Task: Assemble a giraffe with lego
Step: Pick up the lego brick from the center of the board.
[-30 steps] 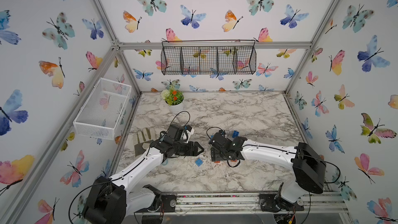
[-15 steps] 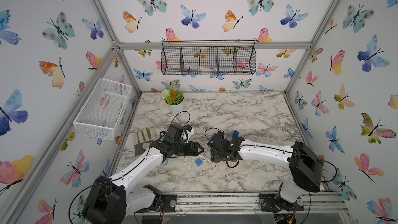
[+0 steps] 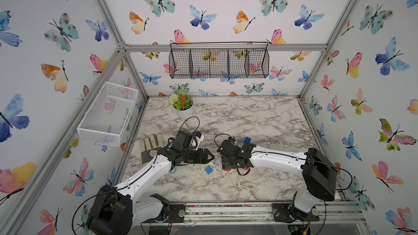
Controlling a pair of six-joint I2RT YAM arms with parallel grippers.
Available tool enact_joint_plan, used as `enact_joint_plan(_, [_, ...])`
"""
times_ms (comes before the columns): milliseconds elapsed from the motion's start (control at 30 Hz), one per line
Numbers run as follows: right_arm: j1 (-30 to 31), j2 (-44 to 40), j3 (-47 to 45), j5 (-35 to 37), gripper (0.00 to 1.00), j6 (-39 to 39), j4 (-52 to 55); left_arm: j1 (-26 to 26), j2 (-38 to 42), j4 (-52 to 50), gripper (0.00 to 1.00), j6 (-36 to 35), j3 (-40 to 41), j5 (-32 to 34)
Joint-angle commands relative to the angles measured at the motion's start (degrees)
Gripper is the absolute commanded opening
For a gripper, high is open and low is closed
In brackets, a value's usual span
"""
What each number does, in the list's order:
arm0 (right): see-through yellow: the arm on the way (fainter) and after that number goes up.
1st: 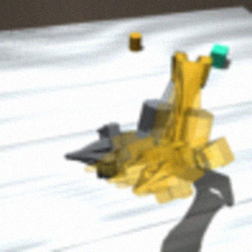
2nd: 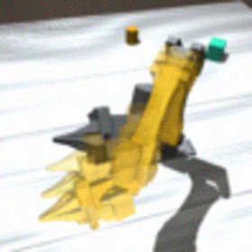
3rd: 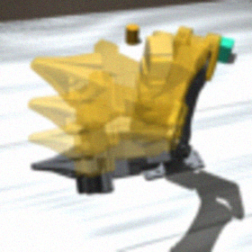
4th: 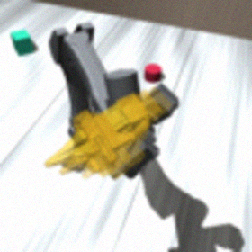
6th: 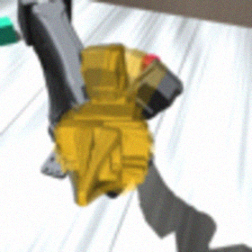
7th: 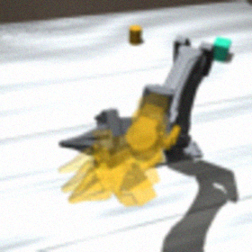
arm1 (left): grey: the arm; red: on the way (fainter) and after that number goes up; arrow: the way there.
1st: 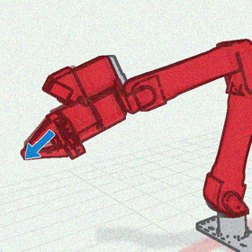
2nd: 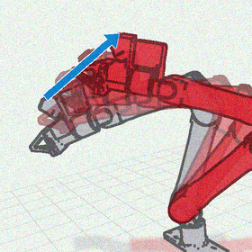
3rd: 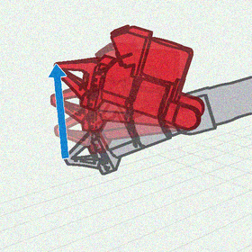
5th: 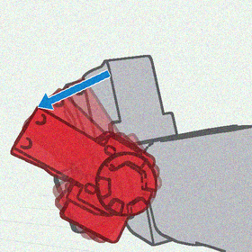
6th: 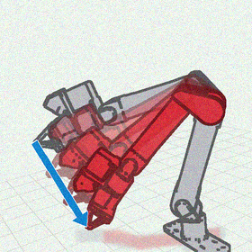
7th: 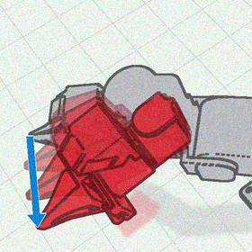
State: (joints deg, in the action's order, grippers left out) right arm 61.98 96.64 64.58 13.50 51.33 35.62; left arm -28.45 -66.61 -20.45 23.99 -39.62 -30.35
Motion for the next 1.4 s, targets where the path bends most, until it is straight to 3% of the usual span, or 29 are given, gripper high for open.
enact_joint_plan(0, [0.4, 0.7, 1.3, 1.5, 0.74, -0.4, 2.3, 0.4, 0.8, 0.1, 0.73, -0.7, -0.1, -1.1])
enact_joint_plan(800, [0.9, 2.2, 1.9, 1.3, 0.77, -0.9, 2.7, 0.4, 0.9, 0.1, 0.73, -0.7, 0.0, -1.0])
enact_joint_plan(1367, [1.3, 1.3, 2.9, 3.5, 0.65, 0.0, 5.3, 0.3, 1.0, 0.1, 0.73, -0.7, 0.0, -1.1])
